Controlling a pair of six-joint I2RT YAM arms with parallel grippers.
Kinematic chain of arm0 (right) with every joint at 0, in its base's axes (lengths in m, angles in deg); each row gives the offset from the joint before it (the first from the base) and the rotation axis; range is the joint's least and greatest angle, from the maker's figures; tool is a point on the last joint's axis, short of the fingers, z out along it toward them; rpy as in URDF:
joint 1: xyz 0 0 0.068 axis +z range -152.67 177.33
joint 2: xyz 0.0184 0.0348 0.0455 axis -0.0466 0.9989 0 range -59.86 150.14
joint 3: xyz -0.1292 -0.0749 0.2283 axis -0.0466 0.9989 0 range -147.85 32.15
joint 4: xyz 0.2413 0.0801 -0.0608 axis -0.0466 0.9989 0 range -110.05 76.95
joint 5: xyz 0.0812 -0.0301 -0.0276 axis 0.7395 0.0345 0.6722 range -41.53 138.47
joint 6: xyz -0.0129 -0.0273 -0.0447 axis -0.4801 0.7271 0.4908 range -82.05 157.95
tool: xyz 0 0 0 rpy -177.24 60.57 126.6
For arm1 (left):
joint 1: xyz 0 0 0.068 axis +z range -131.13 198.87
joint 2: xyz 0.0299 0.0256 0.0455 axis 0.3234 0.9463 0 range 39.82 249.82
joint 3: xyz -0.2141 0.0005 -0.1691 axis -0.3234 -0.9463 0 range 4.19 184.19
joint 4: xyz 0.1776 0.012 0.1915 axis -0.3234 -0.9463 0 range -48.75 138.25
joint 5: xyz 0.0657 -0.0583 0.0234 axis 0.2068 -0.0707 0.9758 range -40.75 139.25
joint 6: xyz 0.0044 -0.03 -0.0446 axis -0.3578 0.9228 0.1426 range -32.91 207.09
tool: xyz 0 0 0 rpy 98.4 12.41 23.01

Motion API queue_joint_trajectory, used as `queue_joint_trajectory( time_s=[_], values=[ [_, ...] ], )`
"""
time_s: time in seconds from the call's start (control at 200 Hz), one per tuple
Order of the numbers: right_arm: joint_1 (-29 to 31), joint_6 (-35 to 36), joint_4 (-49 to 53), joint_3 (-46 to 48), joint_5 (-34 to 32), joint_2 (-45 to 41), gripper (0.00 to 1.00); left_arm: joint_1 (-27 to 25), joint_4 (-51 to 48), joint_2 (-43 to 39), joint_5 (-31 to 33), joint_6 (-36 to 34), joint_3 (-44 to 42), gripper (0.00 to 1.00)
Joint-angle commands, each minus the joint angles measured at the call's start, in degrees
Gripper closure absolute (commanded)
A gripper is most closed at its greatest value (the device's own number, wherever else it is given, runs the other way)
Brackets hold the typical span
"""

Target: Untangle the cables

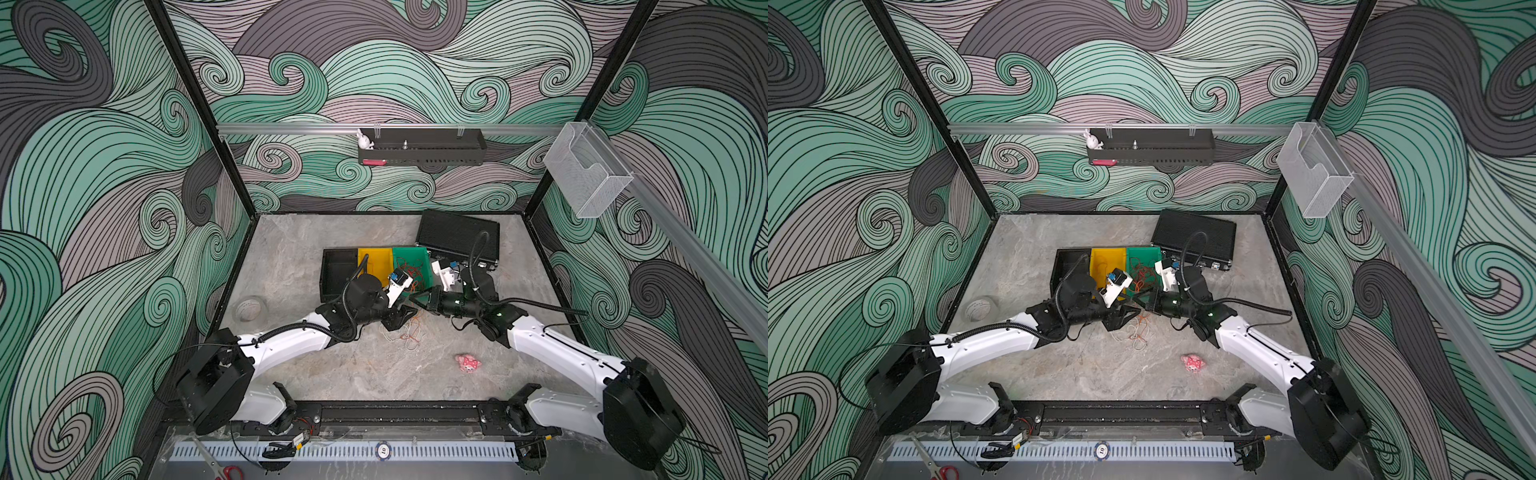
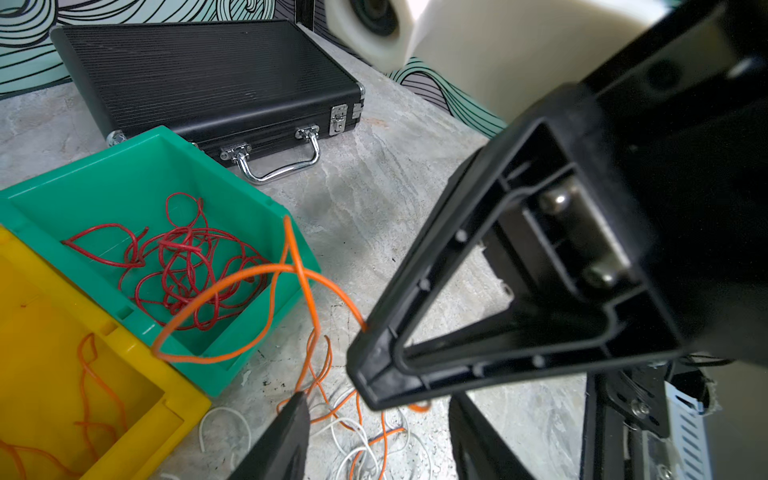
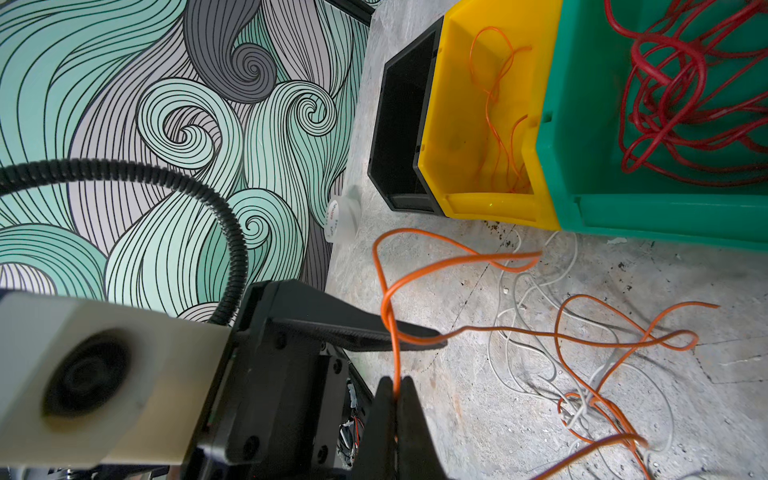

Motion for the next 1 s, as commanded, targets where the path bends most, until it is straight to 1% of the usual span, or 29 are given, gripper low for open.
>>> queue_joint_trajectory(
  time_s=[0.0, 0.215, 0.25, 0.35, 0.515, 0.625, 0.721, 0.746, 0.786, 0.951, 0.996],
  values=[
    [0.39, -0.43, -0.58, -1.88, 1.14, -1.21, 0.99, 0.86, 4.90, 0.76, 1.70, -3.19, -0.56, 0.02],
    [0.41, -0.04, 0.37, -2.36, 1.30, -1.46, 0.99, 1.66, 6.59, 2.25, 0.73, -5.99, 0.15, 0.01],
    [0.35, 0.05, 0.59, -2.45, 1.25, -1.50, 0.99, 1.82, 6.97, 3.86, 0.02, -6.37, 0.18, 0.01],
    [0.34, 0.18, 0.72, -2.59, 1.07, -1.46, 0.99, 1.94, 8.75, 4.45, -1.64, -6.50, 0.04, 0.02],
    [0.38, 0.10, 0.37, -2.89, 1.29, -0.92, 0.99, 2.03, 10.63, 6.76, -6.70, -4.40, 1.09, 0.09],
    [0.35, 0.21, 0.47, -2.85, 1.42, -0.83, 0.99, 2.04, 12.09, 7.59, -7.05, -3.69, 1.17, 0.16],
    [0.38, 0.49, 0.61, -2.89, 1.27, -0.67, 0.99, 2.10, 13.79, 7.63, -6.77, -2.60, 0.96, 0.35],
    [0.37, 0.47, 0.64, -2.89, 1.31, -0.51, 0.99, 2.10, 14.27, 7.61, -6.73, -2.27, 0.96, 0.43],
    [0.41, 0.48, 0.44, -2.80, 1.36, -0.29, 0.99, 2.10, 14.65, 7.69, -6.43, -1.61, 1.08, 0.53],
    [0.34, 0.71, 0.20, -2.69, 1.12, 0.11, 0.99, 2.12, 14.11, 7.19, -6.52, -0.61, 1.36, 0.75],
    [0.34, 0.84, 0.37, -2.72, 0.88, 0.15, 0.99, 2.10, 13.58, 6.89, -6.72, -0.61, 1.34, 0.79]
  ],
)
